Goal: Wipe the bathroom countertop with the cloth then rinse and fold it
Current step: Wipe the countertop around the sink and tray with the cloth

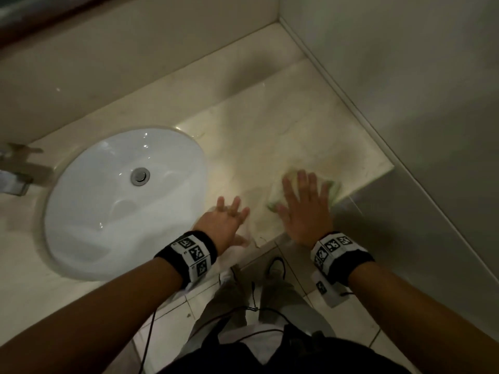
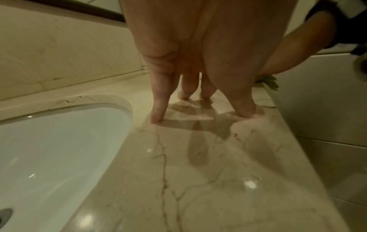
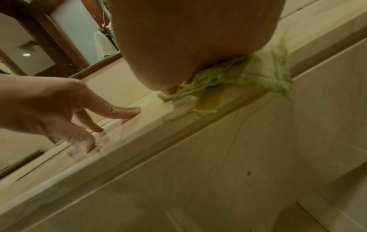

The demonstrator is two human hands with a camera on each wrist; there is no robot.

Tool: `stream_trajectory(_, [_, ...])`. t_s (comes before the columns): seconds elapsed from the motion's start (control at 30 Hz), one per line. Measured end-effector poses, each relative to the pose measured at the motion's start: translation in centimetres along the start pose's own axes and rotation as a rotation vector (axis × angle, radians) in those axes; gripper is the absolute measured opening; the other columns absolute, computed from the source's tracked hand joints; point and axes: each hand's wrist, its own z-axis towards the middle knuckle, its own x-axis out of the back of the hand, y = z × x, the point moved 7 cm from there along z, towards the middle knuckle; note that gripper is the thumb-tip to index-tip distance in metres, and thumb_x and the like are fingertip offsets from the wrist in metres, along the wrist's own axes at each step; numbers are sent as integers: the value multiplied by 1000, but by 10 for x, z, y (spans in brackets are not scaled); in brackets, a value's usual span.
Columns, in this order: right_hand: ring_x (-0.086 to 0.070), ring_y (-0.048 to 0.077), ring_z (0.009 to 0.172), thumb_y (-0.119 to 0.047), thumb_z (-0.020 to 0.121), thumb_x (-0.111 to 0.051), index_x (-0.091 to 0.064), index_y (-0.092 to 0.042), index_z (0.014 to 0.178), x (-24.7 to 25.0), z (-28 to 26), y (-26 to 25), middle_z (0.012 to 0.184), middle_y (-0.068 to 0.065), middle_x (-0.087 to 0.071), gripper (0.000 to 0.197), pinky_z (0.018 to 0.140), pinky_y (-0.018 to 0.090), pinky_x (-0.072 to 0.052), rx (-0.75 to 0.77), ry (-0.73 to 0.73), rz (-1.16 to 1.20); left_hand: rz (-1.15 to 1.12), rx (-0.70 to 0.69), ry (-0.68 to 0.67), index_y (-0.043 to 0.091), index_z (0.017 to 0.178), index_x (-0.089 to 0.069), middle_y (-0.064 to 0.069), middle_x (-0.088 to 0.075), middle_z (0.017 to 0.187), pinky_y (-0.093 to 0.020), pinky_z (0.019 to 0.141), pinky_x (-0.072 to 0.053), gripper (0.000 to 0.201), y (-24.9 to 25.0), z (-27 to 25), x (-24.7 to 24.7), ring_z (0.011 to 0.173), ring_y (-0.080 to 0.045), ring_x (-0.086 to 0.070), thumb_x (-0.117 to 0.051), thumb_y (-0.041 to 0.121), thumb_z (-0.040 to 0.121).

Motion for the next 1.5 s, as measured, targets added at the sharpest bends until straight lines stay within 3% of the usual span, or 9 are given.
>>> stream_trajectory(0.17, [-2, 36, 149, -59, 96, -17, -10, -27, 155, 3, 2, 16, 162, 13, -5, 68, 116, 60, 2, 116, -41, 28, -36, 13, 1, 25, 154, -3, -4, 8, 162, -45, 112, -30, 86, -1, 1, -1, 147, -38, 5, -49, 59, 91])
stream_trajectory(0.3, [-22, 40, 144, -60, 96, -17, -27, -23, 151, 8, 10, 33, 158, 15, -24, 67, 113, 62, -12, 159, -73, 20, -85, 32, 7, 27, 154, -3, -1, 9, 162, -45, 112, -30, 86, -3, 1, -4, 147, -34, 7, -50, 59, 90])
stream_trajectory(0.37, [-27, 42, 142, -64, 95, -8, -30, -22, 150, 16, 20, 47, 157, 17, -27, 73, 111, 65, -15, 122, -88, 12, -89, 40, 16, 27, 154, -3, 0, 9, 162, -46, 112, -30, 86, -3, 3, -5, 148, -34, 7, -50, 59, 90])
stream_trajectory(0.47, [-8, 36, 148, -72, 86, 2, -12, -27, 155, 28, 37, 91, 162, 12, -8, 83, 115, 59, -2, -33, -63, 8, -110, 51, 5, 28, 154, -2, 0, 11, 162, -45, 113, -28, 87, -2, 3, -7, 147, -33, 8, -51, 58, 90])
stream_trajectory(0.63, [7, 32, 149, -64, 94, -13, 2, -30, 154, 37, 50, 140, 163, 8, 8, 71, 117, 57, 3, -254, -103, 65, -161, 63, 10, 29, 154, -2, 1, 11, 162, -44, 115, -26, 88, -4, 4, -9, 147, -32, 10, -54, 57, 89])
stream_trajectory(0.83, [8, 37, 148, -66, 94, -12, 1, -28, 155, 32, 48, 97, 162, 14, 9, 72, 116, 59, 7, -290, -82, 73, -177, 70, -1, 28, 154, 0, 0, 13, 161, -42, 116, -23, 88, -2, 4, -8, 147, -32, 11, -56, 54, 90])
stream_trajectory(0.93, [-4, 42, 147, -68, 88, -6, -11, -24, 155, 26, 40, 50, 161, 19, -3, 80, 114, 62, 6, -147, -42, 62, -157, 68, -6, 27, 154, 0, -1, 14, 161, -43, 116, -22, 88, -2, 5, -7, 147, -33, 11, -55, 53, 90])
stream_trajectory(1.13, [-12, 44, 146, -56, 93, -30, -21, -19, 154, -1, 6, -53, 160, 22, -13, 72, 113, 66, -6, 183, 4, 13, -170, 78, 28, 29, 154, -5, 2, 13, 161, -42, 116, -22, 88, -4, 6, -10, 147, -30, 11, -56, 56, 88])
stream_trajectory(1.5, [-5, 34, 149, -60, 94, -17, -9, -29, 155, 13, 25, -19, 162, 9, -4, 69, 117, 61, -3, 205, -24, 17, -235, 111, 25, 37, 153, -1, 9, 16, 160, -43, 115, -23, 88, -6, 2, -9, 148, -23, 14, -56, 58, 87])
